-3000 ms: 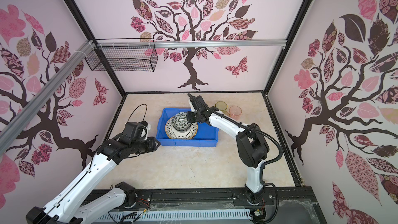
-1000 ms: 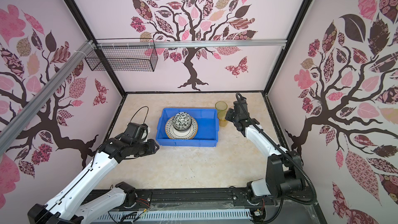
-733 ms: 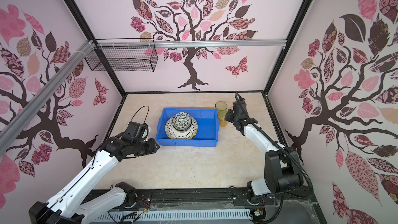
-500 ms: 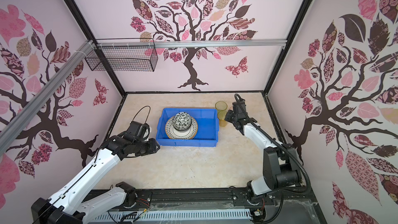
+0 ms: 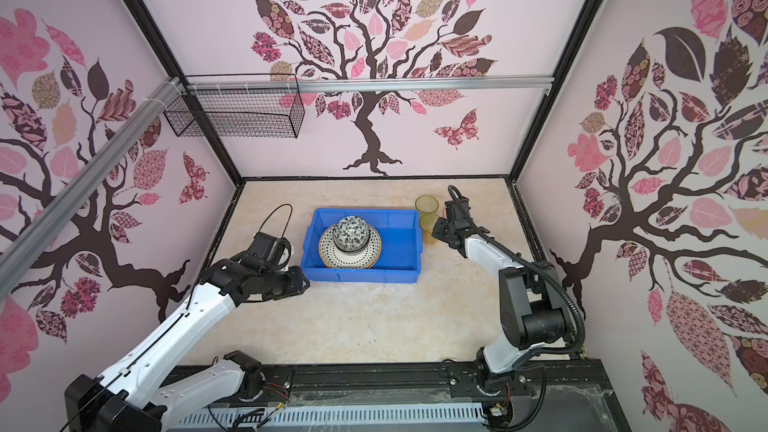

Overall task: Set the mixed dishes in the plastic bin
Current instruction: 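Move the right gripper to the yellow plastic cup beside the bin, then lower the right gripper fingers around the yellow cup rim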

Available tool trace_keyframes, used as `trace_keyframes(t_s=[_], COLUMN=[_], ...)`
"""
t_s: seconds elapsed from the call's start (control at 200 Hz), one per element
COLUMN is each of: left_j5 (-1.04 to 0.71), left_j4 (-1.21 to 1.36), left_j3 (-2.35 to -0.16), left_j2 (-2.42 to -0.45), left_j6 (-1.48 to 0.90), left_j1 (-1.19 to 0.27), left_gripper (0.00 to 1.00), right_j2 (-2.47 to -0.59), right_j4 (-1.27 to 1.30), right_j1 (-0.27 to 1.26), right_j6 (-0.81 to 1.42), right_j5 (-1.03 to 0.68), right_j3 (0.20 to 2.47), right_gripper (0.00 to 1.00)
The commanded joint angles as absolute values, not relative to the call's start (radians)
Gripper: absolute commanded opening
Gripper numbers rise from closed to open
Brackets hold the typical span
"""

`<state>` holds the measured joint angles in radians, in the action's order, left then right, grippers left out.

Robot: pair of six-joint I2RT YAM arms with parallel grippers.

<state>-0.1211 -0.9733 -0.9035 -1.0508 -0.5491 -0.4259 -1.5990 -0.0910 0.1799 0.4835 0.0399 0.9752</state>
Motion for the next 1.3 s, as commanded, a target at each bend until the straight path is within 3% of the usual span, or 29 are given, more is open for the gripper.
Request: trace_keyframes(t_s=[0.0, 1.296], left_j5=[-0.123, -0.123], left_j4=[-0.955, -0.944], left_j3=[-0.948, -0.913], left_j2=[-1.055, -1.022], left_j6=[-0.538, -0.528], left_j1=[-0.423, -0.423], left_gripper=[0.41, 0.41], right_j2=[-1.626, -1.649], right_j4=[-0.086, -0.156], right_j1=[0.172, 0.172], right_j6=[0.488, 0.465], right_j5=[0.038, 0.028], right_j3=[1.013, 1.054], right_gripper=[0.38, 0.08])
